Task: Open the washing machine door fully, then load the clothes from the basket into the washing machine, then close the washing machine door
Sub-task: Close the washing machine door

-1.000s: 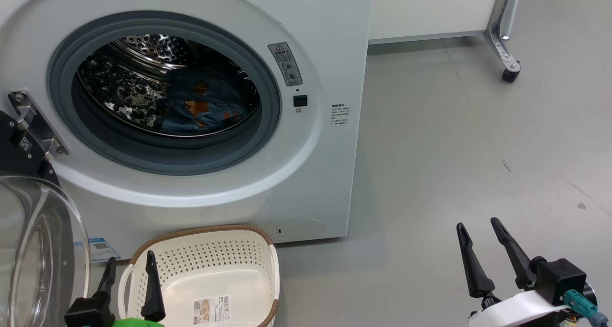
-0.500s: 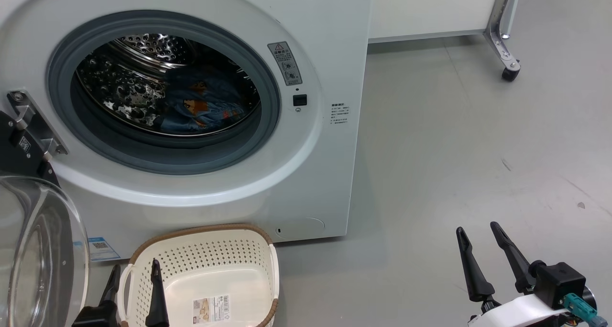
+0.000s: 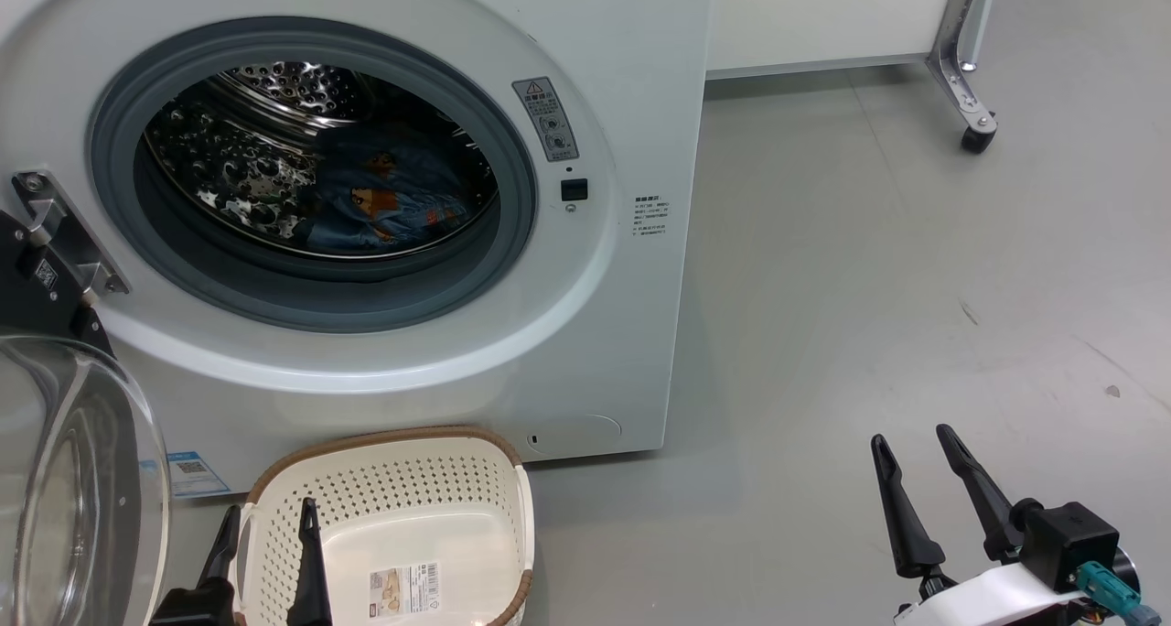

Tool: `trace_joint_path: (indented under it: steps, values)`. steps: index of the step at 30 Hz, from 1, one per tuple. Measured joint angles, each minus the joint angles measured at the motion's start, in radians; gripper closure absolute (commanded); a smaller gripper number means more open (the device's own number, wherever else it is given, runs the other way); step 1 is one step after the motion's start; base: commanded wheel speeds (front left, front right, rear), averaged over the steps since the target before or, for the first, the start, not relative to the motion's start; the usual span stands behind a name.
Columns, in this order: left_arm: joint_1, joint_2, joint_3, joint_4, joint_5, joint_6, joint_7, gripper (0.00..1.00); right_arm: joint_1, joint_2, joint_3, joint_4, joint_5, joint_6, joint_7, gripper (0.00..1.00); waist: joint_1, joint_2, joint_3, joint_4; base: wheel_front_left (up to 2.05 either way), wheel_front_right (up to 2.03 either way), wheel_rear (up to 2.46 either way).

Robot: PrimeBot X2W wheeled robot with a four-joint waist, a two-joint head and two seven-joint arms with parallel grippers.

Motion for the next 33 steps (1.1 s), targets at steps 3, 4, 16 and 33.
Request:
trace_joint_path:
  steps: [3, 4, 16, 33]
  values:
    - [0.0, 0.0, 0.0, -0.002, 0.001, 0.0, 0.0, 0.0, 0.0, 0.0, 0.001, 0.0, 0.0, 0.0, 0.0, 0.0, 0.0, 0.0, 0.001, 0.0, 0.0, 0.0, 0.0]
    - [0.0, 0.001, 0.0, -0.004, 0.001, 0.0, 0.0, 0.0, 0.0, 0.0, 0.001, 0.0, 0.0, 0.0, 0.0, 0.0, 0.0, 0.0, 0.002, 0.001, 0.0, 0.0, 0.0]
    - [0.003, 0.003, -0.002, -0.024, 0.02, 0.013, 0.0, 0.0, 0.0, 0.0, 0.001, -0.001, 0.0, 0.0, 0.0, 0.0, 0.0, 0.0, 0.011, 0.002, -0.14, 0.14, 0.0]
    - [0.004, 0.003, -0.01, -0.035, 0.018, 0.016, 0.0, 0.0, 0.0, 0.002, 0.003, -0.001, 0.0, 0.0, 0.0, 0.0, 0.0, 0.0, 0.021, 0.005, -0.72, 0.72, 0.0]
